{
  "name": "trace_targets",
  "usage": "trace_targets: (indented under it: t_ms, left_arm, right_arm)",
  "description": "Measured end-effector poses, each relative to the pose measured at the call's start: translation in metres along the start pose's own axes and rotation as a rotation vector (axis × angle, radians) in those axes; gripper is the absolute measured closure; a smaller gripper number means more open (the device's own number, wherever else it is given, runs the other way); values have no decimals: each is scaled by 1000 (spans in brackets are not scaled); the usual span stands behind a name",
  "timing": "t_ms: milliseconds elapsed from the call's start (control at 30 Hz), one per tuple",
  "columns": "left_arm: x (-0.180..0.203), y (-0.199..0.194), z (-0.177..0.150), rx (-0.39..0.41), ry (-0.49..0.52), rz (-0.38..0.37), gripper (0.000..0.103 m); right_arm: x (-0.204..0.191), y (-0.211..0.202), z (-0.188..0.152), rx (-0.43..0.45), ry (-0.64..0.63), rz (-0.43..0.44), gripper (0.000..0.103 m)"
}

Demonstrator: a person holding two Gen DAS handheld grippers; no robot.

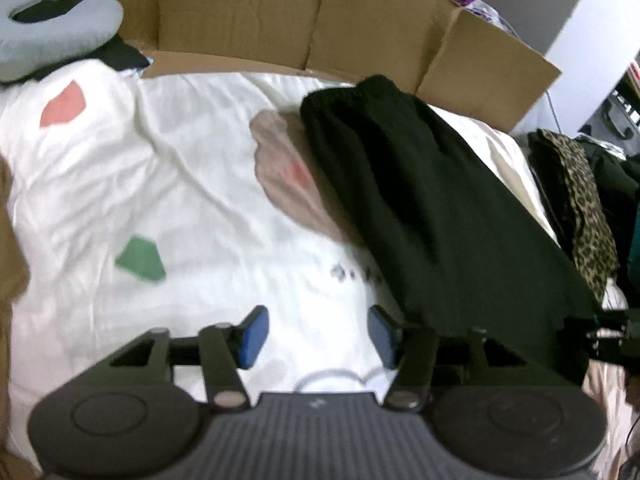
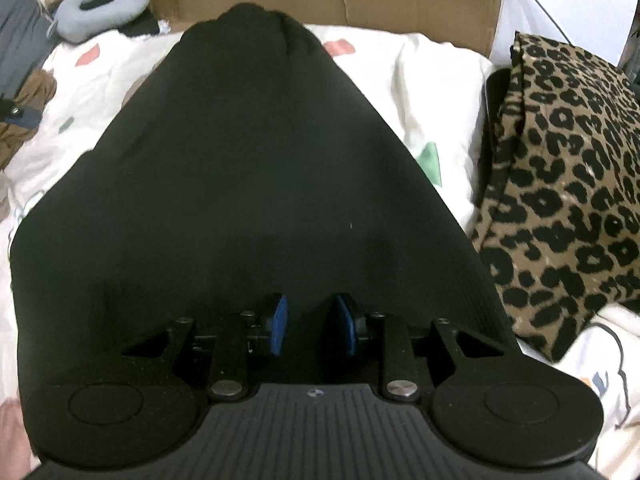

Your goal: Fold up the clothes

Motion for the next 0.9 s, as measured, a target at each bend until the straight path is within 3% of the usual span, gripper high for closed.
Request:
trace_targets:
  t_ms: [200,533,767,900]
  left_arm:
    - [9,-15,-40,41,-6,-22,25]
    - [24,-22,-82,85,-56,-102,25]
    - [49,-13,-109,79,-18,-120,25]
    - [59,-7,-114,79,-48,-137,25]
  right_arm:
    - [-4,-16,-1,-74,-41,-13,69]
    - [-56,-47,35,-36,-123,72,68]
    - [-113,-41,46,-54,-207,163,67]
    - [-145,-34,45,-77,-249,223,66]
Point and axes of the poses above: each gripper's, at about its wrist camera, not at the fingertips, and y roughly the way its jaws point, x to its right, z to its top, the point moved 10 cm from there along y, roughly the way its jaws point, and after that the axes turned 9 degrees about z, right-handed, at the moved point
